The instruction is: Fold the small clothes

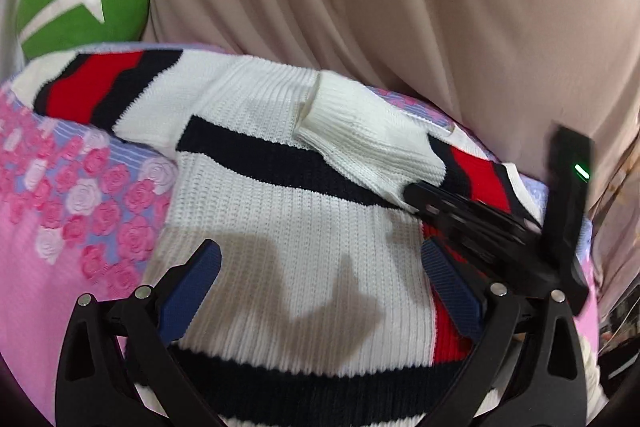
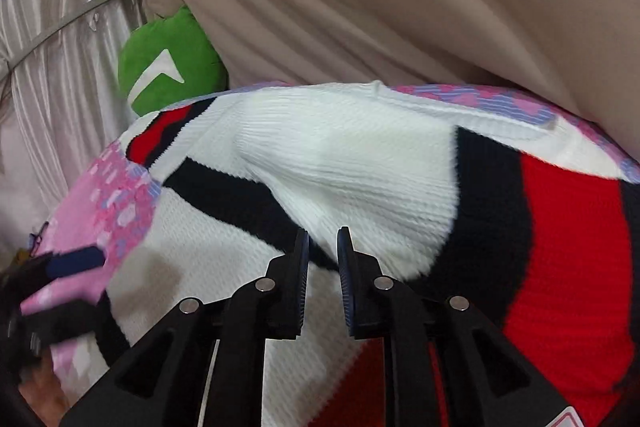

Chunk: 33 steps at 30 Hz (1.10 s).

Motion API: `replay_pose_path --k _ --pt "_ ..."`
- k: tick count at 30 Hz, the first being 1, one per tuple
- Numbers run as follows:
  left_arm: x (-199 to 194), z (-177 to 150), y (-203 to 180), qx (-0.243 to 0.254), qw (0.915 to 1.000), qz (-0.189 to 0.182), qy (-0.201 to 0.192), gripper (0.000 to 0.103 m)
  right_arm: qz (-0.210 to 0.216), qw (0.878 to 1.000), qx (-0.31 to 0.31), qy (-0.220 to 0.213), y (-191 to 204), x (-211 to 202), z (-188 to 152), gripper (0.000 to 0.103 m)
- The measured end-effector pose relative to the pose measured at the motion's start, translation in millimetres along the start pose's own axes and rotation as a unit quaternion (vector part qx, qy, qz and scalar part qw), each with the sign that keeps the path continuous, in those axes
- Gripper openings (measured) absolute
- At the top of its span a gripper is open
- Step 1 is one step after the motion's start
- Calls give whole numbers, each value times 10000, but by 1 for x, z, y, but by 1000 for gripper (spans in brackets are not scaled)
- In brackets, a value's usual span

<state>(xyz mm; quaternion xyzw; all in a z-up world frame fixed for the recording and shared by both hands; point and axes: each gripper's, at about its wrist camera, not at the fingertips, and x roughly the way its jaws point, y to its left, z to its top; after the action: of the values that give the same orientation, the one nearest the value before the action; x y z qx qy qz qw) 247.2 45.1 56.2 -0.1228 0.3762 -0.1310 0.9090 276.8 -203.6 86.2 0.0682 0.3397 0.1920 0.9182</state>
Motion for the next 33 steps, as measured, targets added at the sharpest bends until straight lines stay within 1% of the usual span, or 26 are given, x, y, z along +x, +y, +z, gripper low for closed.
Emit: replay_pose_path --k 1,2,3,5,8,10,11,13,14,15,16,17,18,19,20,21,22,24,25,26,27,29,30,31,32,33 --pt "9 5 3 -74 9999 -45 55 98 -38 9997 177 -186 -14 -19 -1 24" --pt "15 9 4 -110 9998 -99 99 98 -134 9986 370 -357 -27 -28 -6 36" --pt "22 12 4 -132 9997 -140 144 98 -284 9960 607 -594 -47 -52 -10 44" --pt "38 22 0 -140 9995 -197 207 98 -604 9907 903 -820 -70 -76 -21 49" --pt "71 39 -8 -25 9992 -195 354 98 -1196 9776 1477 -904 -117 -104 -29 53" --pt "96 48 -8 -140 9985 -19 531 98 -1342 9681 1946 -831 -146 -105 -30 55" --pt "105 50 -8 -216 9979 -52 604 98 -1390 9634 2152 -785 -160 -102 -32 55" --pt "111 56 -13 -213 9987 63 469 95 -1492 9577 2394 -569 -180 -90 -33 57" --pt "112 58 -16 -176 9988 65 444 90 -1543 9571 2414 -446 -183 -81 -33 57" --pt "114 61 -21 -139 9990 51 421 71 -1599 9582 2348 -341 -186 -74 -30 58" --pt "114 64 -25 -93 9990 63 426 39 -1776 9605 2122 -298 -183 -70 -25 55" --pt "115 67 -27 -55 9989 158 442 22 -1843 9650 1837 -314 -176 -70 -18 22" --pt "113 73 -28 -25 9989 228 414 5 -1691 9689 1759 -405 -173 -74 -13 0" --pt "107 79 -28 -14 9995 122 293 5 -1519 9680 1794 -875 -166 -92 -8 0" --pt "97 83 -29 3 9999 63 118 5 -1503 9636 1779 -1316 -160 -111 -6 0" --pt "85 85 -30 33 10000 43 -75 5 -1625 9559 1820 -1633 -162 -127 -7 0" --pt "79 84 -29 49 9999 37 -148 5 -1743 9499 1933 -1728 -168 -131 -9 0" --pt "80 80 -26 83 9999 126 -66 5 -1967 9460 2247 -1263 -195 -118 -17 0" --pt "89 75 -23 103 9996 261 83 5 -1963 9449 2443 -951 -209 -109 -27 0" --pt "95 70 -20 76 9993 294 203 5 -1843 9445 2606 -781 -218 -106 -37 1" --pt "99 64 -16 16 9992 259 293 5 -1666 9457 2687 -752 -221 -106 -45 9" --pt "100 54 -8 -151 9991 186 353 8 -1602 9479 2634 -807 -217 -113 -54 15" --pt "99 51 -4 -237 9991 115 340 9 -1594 9506 2542 -792 -213 -115 -58 30" --pt "95 51 -1 -319 9990 34 300 12 -1591 9517 2499 -804 -211 -116 -60 38" --pt "90 51 1 -379 9990 26 245 19 -1581 9523 2477 -826 -208 -117 -63 51" --pt "86 53 4 -437 9989 32 151 46 -1547 9530 2475 -809 -207 -113 -64 55"
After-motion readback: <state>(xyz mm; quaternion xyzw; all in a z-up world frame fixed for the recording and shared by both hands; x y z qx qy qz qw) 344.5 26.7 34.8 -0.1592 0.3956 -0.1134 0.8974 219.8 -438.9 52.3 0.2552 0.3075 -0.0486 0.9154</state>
